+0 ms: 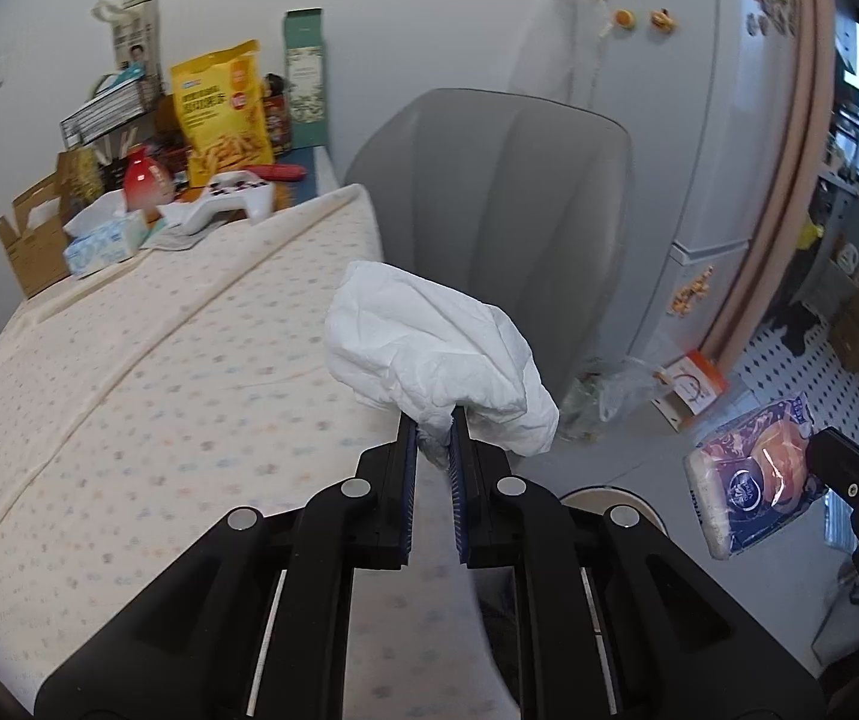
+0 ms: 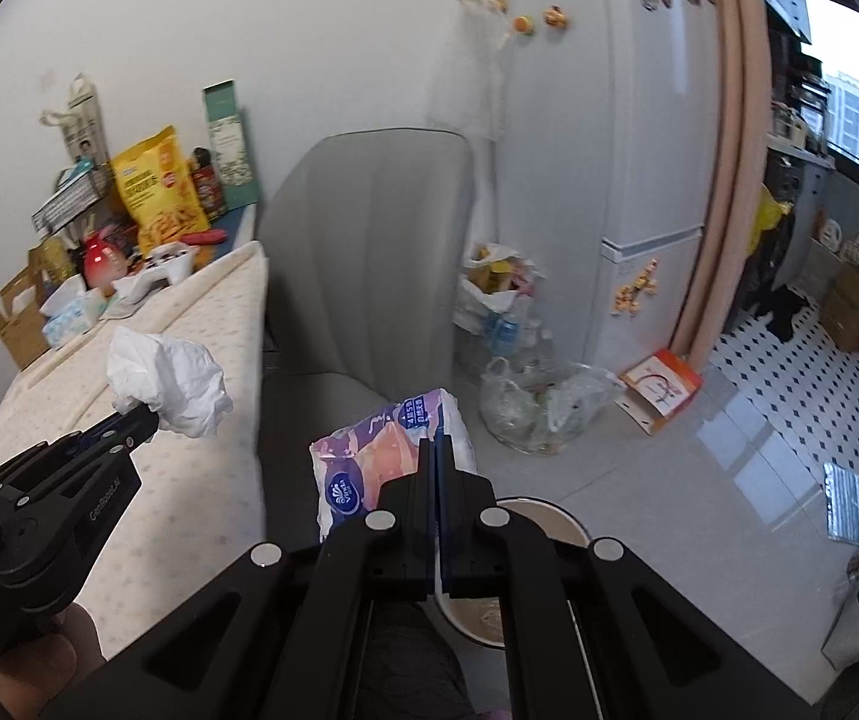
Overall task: Collect trash
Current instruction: 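Carry the tissue pack to the bin and open the right tool while the left tool carries the tissue, then open the left tool to drop the white tissue into the bin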
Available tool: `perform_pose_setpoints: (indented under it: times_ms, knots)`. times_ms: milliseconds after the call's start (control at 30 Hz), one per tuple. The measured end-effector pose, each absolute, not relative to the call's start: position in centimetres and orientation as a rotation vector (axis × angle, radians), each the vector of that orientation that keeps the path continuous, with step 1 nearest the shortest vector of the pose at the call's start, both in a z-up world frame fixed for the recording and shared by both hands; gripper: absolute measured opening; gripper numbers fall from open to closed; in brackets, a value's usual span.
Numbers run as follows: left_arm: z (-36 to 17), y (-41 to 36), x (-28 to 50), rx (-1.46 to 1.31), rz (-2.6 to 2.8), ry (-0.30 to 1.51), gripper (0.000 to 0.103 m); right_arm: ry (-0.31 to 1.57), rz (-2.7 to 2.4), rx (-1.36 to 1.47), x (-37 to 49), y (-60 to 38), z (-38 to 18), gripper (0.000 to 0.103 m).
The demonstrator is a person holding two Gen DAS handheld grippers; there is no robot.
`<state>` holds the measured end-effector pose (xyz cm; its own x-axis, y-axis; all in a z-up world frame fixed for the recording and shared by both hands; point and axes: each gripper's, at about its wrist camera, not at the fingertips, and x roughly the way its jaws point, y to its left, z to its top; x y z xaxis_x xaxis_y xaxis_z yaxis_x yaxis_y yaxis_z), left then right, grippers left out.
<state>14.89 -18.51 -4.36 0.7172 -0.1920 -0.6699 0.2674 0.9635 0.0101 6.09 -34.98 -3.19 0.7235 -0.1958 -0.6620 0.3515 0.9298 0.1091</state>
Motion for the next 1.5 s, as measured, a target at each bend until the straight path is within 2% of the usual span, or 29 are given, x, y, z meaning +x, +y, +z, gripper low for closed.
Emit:
perform_pose_setpoints:
  times_ms: [467, 767, 867, 900, 933, 1000, 1167, 1400, 1500]
  knots:
    - [-7.8, -29.6, 15.5, 0.216, -0.380, 0.797, 0.011, 0.753, -0.429, 0.335, 5.0, -44.8, -7.1, 0.002]
    - [-10.7, -32.3, 17.4, 0.262, -0.372, 0.857, 0.011, 0.821, -0.428, 0.389, 7.5, -47.8, -11.3, 0.002]
    - [-11.5, -32.6, 18.0, 0.271, -0.362, 0.872, 0.011, 0.856, -0.406, 0.420, 8.5, -48.5, -12.8, 0.006]
    - [-11.8, -32.7, 18.2, 0.275, -0.360, 0.877, 0.011, 0.869, -0.405, 0.426, 8.8, -48.7, -13.3, 0.008]
    - [-11.9, -32.9, 18.2, 0.279, -0.359, 0.880, 0.011, 0.878, -0.405, 0.432, 8.8, -48.8, -13.7, 0.028]
    - [-12.3, -33.2, 18.3, 0.286, -0.360, 0.885, 0.011, 0.860, -0.427, 0.436, 8.5, -49.2, -13.9, 0.056]
    - [-13.1, -34.1, 17.9, 0.304, -0.377, 0.900, 0.011, 0.849, -0.486, 0.437, 7.2, -50.4, -14.0, 0.055]
    - [-13.6, -36.9, 16.2, 0.332, -0.443, 0.913, 0.011, 0.815, -0.568, 0.445, 3.9, -52.8, -13.0, 0.067]
    - [-13.9, -38.1, 15.4, 0.341, -0.471, 0.920, 0.011, 0.800, -0.603, 0.448, 2.4, -53.8, -12.6, 0.068]
